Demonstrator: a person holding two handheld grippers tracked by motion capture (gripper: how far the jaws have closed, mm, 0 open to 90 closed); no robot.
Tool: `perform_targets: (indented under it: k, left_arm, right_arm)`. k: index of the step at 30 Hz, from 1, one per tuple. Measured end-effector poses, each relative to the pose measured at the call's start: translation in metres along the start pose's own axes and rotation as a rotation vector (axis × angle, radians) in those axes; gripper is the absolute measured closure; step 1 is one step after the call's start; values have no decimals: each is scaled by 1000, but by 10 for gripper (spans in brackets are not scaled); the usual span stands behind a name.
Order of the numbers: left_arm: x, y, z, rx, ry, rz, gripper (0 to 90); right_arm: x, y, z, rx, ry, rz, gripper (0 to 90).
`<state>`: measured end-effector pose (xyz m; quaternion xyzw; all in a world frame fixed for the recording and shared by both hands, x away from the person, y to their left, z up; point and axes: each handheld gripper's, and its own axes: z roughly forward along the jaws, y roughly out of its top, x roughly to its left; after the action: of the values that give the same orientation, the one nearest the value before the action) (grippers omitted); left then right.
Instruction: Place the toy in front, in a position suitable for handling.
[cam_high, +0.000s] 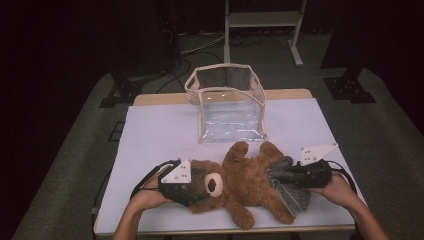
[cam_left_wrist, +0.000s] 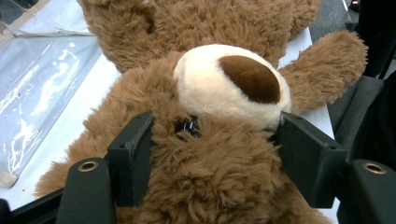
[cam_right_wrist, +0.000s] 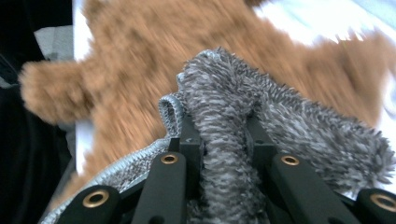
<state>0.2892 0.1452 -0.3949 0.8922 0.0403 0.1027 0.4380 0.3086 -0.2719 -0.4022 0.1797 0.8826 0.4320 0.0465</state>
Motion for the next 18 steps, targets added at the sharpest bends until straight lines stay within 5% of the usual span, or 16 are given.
perform_targets:
  k: [6, 11, 14, 18]
  left_arm:
    - [0, 0, 0, 0, -3, -1, 306]
    - [-1, 0, 0, 4, 1, 7, 307]
    - [-1, 0, 0, 4, 2, 8, 307]
    - [-1, 0, 0, 8, 2, 8, 307]
  right_arm:
    - [2, 26, -10, -70, -5, -48, 735]
    - [0, 50, 6, -44, -7, -95, 734]
    - [-4, 49, 10, -25, -7, -91, 735]
    - [-15, 25, 1, 22, -52, -34, 735]
